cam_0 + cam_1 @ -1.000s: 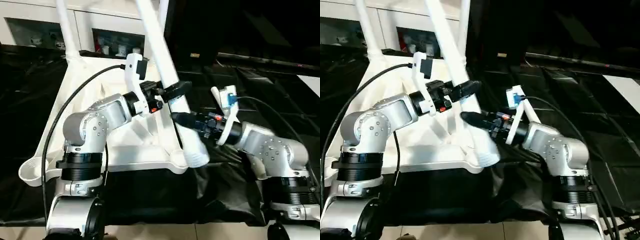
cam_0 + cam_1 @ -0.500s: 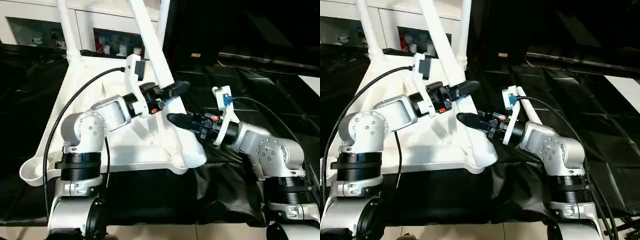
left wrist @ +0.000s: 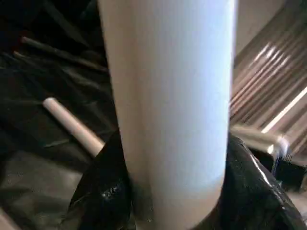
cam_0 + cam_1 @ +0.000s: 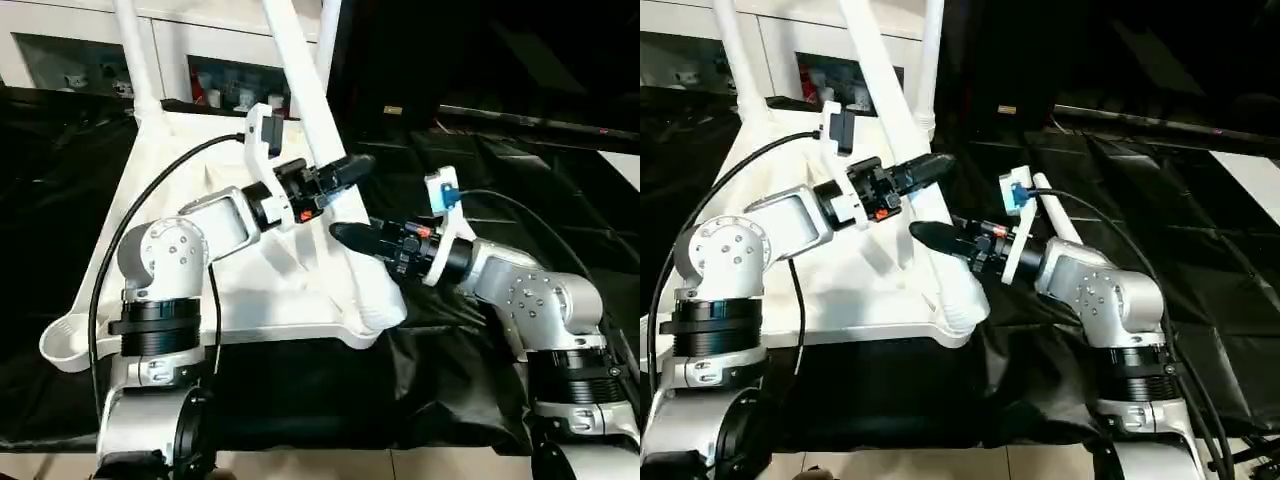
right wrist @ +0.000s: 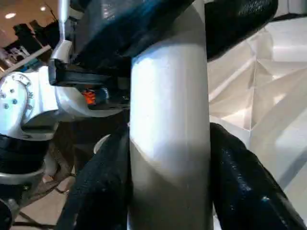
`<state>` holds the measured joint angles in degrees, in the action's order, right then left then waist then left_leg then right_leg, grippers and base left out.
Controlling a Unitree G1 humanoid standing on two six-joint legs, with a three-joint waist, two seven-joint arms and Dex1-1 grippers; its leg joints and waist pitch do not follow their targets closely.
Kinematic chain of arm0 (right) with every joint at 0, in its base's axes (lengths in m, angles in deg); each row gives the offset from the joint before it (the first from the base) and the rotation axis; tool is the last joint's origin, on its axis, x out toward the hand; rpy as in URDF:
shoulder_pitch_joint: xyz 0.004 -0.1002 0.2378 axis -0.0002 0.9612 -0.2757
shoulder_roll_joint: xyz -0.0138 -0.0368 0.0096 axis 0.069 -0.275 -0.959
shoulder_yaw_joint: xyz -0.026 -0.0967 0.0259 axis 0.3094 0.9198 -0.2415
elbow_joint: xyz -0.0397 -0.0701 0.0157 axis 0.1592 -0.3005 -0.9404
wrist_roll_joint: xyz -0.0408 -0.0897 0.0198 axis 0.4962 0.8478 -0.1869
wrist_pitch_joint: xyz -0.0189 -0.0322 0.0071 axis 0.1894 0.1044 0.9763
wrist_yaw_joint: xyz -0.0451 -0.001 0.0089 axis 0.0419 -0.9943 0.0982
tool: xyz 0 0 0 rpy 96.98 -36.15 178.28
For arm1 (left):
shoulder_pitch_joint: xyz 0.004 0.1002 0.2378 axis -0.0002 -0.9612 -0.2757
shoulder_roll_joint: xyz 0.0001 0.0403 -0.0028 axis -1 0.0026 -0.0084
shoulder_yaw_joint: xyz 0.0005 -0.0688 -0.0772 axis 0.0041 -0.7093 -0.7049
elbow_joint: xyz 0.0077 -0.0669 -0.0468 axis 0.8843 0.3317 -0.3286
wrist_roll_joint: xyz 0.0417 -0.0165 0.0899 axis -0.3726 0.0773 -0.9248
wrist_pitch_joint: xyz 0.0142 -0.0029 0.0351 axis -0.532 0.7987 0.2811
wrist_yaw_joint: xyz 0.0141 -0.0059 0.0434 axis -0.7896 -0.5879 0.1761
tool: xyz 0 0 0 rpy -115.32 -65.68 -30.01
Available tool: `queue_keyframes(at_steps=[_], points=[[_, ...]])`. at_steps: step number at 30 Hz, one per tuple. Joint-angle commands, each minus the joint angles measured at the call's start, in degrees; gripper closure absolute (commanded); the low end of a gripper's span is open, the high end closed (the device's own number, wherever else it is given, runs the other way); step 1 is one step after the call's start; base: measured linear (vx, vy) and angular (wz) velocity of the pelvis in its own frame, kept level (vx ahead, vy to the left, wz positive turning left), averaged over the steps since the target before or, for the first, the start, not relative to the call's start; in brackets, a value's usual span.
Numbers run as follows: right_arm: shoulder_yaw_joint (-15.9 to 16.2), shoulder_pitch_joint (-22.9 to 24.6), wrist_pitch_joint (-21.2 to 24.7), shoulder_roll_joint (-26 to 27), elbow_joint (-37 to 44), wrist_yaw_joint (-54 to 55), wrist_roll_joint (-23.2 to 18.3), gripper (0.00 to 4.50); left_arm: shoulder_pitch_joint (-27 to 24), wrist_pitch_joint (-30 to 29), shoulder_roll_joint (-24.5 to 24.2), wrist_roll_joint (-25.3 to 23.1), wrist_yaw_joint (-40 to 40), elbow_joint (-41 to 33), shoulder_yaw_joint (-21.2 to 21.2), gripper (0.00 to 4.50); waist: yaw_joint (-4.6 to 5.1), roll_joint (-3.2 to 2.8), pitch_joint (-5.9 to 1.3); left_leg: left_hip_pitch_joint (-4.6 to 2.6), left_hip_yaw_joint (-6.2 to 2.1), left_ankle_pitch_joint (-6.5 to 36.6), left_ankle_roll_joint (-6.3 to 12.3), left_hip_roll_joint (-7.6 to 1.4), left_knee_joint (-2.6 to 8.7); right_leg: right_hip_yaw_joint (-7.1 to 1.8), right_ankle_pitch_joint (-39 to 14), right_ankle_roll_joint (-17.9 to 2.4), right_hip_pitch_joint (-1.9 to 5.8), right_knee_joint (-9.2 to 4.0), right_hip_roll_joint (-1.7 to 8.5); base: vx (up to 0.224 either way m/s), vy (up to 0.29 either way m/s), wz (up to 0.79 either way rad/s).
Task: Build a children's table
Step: Pick table leg
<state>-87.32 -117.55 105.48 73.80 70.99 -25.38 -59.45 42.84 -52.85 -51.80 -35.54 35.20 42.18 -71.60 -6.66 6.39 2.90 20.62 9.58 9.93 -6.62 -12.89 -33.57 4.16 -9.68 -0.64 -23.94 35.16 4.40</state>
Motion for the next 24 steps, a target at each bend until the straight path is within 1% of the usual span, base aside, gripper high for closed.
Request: queue_keyframes(at_steps=[1,2,3,4,5,7,8,9,10,11,12,13,14,15,17,18,19,24], points=[[-0.43,-0.76,-0.11,-0.59,0.21,0.37,0.28,1.86,0.66,1.16,-0.67,-2.47,-0.05,-0.61,2.15,2.58,-0.07,-0.87,-3.67,-0.12,0.38,10.12,-1.41,0.07,3.87,-2.01,-14.92,-5.34,3.49,-4.37,2.66,0.000,0.000,0.00],[0.24,-0.75,-0.76,-0.89,0.39,1.01,1.42,1.67,0.79,1.02,-0.51,-2.23,-0.09,-0.60,1.85,2.60,-0.09,-0.87,-3.76,-0.09,0.36,9.66,-1.52,0.02,3.85,-2.03,-14.39,-5.36,3.57,-4.27,2.72,0.000,0.000,0.00],[0.67,-0.81,-0.98,-1.09,0.37,1.54,2.18,1.56,0.87,1.19,-0.83,-2.50,0.25,-0.68,2.22,2.62,-0.05,-0.75,-3.74,0.00,0.40,8.35,-1.78,0.04,3.78,-2.06,-12.56,-5.85,3.59,-4.08,2.70,0.000,0.000,0.00],[1.10,-0.86,-1.00,-1.36,0.41,1.82,2.77,1.56,0.91,1.60,-1.53,-3.22,0.85,-0.88,3.14,2.62,-0.10,-0.80,-3.75,-0.04,0.37,8.24,-1.78,0.05,3.81,-2.03,-12.49,-5.90,3.60,-4.04,2.69,0.000,0.000,0.00],[1.80,-0.94,-0.48,-2.01,0.71,1.74,3.18,1.51,1.00,2.25,-2.90,-4.37,1.90,-1.29,4.93,2.63,-0.10,-0.63,-3.77,-0.10,0.43,8.17,-1.77,0.08,3.79,-2.06,-12.54,-5.75,3.56,-4.05,2.64,0.000,0.000,0.00],[2.17,-0.96,0.24,-2.52,1.13,1.52,3.07,1.51,1.13,2.27,-3.42,-4.43,2.31,-1.67,5.54,2.64,-0.09,-0.78,-3.71,-0.11,0.45,8.48,-1.83,0.05,3.83,-2.12,-12.81,-5.73,3.57,-4.02,2.71,0.000,0.000,0.00],[2.53,-1.01,1.19,-3.12,1.56,1.37,2.85,1.51,1.32,2.19,-3.74,-3.95,2.67,-2.12,5.85,2.64,-0.05,-0.60,-3.69,-0.13,0.49,8.55,-1.84,0.06,3.79,-2.11,-12.86,-5.81,3.58,-4.02,2.67,0.000,0.000,0.00],[2.93,-1.05,1.66,-3.63,1.77,1.15,2.85,1.51,1.50,2.12,-3.98,-3.59,2.95,-2.40,6.06,2.65,-0.15,-0.72,-3.75,-0.16,0.46,8.24,-1.88,0.00,3.76,-2.13,-12.32,-6.11,3.61,-3.88,2.73,0.000,0.000,0.00],[3.33,-1.11,2.14,-4.10,1.91,0.92,2.89,1.51,1.68,2.21,-4.27,-3.46,3.32,-2.57,6.38,2.65,-0.16,-0.67,-3.75,-0.10,0.51,8.09,-1.88,0.04,3.72,-2.13,-11.99,-6.38,3.65,-3.86,2.73,0.000,0.000,0.00],[3.77,-1.11,2.54,-4.58,2.06,0.53,2.95,1.51,1.79,2.37,-4.58,-3.54,3.74,-2.74,6.84,2.65,-0.09,-0.33,-3.68,-0.01,0.58,8.18,-1.78,0.09,3.70,-2.13,-12.26,-6.32,3.61,-3.94,2.69,0.000,0.000,0.00],[4.22,-1.09,2.88,-5.01,2.23,0.12,3.07,1.51,1.90,2.43,-4.85,-3.62,4.21,-2.97,7.26,2.65,-0.12,-0.27,-3.70,0.02,0.58,8.13,-1.76,0.09,3.68,-2.12,-12.47,-6.27,3.68,-3.88,2.72,0.000,0.000,0.00],[4.75,-1.03,3.14,-5.43,2.34,-0.32,3.22,1.51,2.01,2.41,-4.97,-3.69,4.54,-3.15,7.50,2.65,-0.18,-0.44,-3.68,0.00,0.53,8.17,-1.75,0.03,3.71,-2.13,-13.01,-6.10,3.66,-3.93,2.80,0.000,0.000,0.00],[4.75,-1.03,3.14,-5.43,2.34,-0.32,3.22,1.51,2.01,2.41,-4.97,-3.69,4.54,-3.15,7.50,2.65,-0.15,-0.45,-3.64,0.01,0.56,8.21,-1.71,0.07,3.70,-2.13,-13.21,-6.02,3.61,-3.98,2.75,0.000,0.000,0.00],[6.05,-0.73,3.67,-6.10,2.50,-1.20,3.50,1.51,2.17,2.43,-5.14,-3.45,5.26,-3.48,7.88,2.65,-0.12,-0.34,-3.64,0.03,0.52,8.34,-1.77,0.02,3.69,-2.10,-13.85,-5.83,3.61,-4.00,2.79,0.000,0.000,0.00],[7.18,-0.66,4.03,-6.42,2.31,-1.37,3.82,1.51,2.18,2.49,-5.57,-3.35,6.08,-3.90,8.66,2.65,-0.13,-0.28,-3.64,0.11,0.54,8.43,-1.73,0.07,3.66,-2.08,-14.93,-5.43,3.55,-4.14,2.83,0.000,0.000,0.00],[7.53,-0.67,4.16,-6.52,2.24,-1.25,3.86,1.51,2.13,2.48,-5.82,-3.37,6.41,-4.15,9.04,2.65,-0.19,-0.35,-3.66,0.08,0.53,8.33,-1.76,0.04,3.66,-2.08,-15.14,-5.37,3.54,-4.14,2.87,0.000,0.000,0.00],[8.01,-0.68,4.19,-6.61,2.12,-1.29,3.99,1.51,1.96,2.53,-6.07,-3.44,6.77,-4.49,9.50,2.66,-0.17,-0.26,-3.65,0.14,0.51,8.06,-1.83,0.02,3.67,-2.08,-15.23,-5.24,3.53,-4.08,2.85,0.000,0.000,0.00],[9.77,-0.76,4.60,-6.88,1.84,-1.67,4.69,1.51,1.24,2.76,-6.59,-3.84,7.45,-5.22,10.65,2.66,-0.16,-0.28,-3.67,0.20,0.55,7.48,-2.06,-0.01,3.62,-2.13,-13.69,-5.63,3.52,-3.90,2.84,0.000,0.000,0.00]])
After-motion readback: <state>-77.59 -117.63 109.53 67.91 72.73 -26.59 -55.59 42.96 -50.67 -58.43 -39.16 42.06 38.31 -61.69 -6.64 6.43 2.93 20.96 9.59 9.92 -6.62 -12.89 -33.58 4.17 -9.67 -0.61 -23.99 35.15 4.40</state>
